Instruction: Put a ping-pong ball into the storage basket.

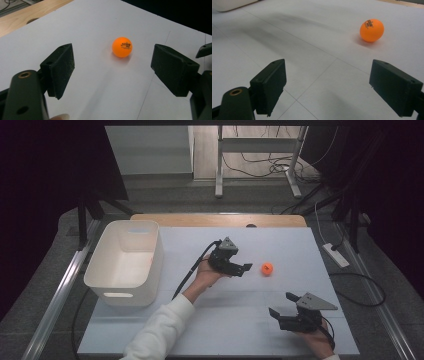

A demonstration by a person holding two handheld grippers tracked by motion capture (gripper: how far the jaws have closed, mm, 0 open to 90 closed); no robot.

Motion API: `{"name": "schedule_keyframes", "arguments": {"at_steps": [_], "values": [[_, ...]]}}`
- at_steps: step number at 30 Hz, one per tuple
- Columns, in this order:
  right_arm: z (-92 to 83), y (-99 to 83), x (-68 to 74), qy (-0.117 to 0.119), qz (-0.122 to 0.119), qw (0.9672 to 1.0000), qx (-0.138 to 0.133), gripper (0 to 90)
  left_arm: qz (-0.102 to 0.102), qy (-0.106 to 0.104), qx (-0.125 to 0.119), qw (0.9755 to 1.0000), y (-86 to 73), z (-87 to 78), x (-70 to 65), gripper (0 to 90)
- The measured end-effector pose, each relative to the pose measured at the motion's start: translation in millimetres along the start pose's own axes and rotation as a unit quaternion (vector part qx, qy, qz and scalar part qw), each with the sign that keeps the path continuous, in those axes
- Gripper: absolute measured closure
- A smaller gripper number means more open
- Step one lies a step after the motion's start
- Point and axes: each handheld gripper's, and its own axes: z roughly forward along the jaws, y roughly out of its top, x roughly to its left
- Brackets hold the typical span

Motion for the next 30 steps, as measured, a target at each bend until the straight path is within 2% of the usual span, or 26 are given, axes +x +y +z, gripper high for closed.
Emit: {"name": "schedule_keyframes", "arguments": {"at_steps": [10,16,30], "values": [[0.1,-0.4,0.3,0.0,0.001,1.0,0.001,14.3,0.006,-0.005,0.01,0.9999,4.2,14.3,-3.2,20.1],[-0.1,-0.5,0.4,0.0,0.001,1.0,0.0,14.3,0.002,-0.006,0.011,0.9999,5.4,19.3,-4.1,20.1],[-0.1,-0.2,0.1,-0.001,0.002,1.0,0.001,14.3,0.008,-0.008,0.015,0.9998,14.7,27.6,-3.0,20.1]]}}
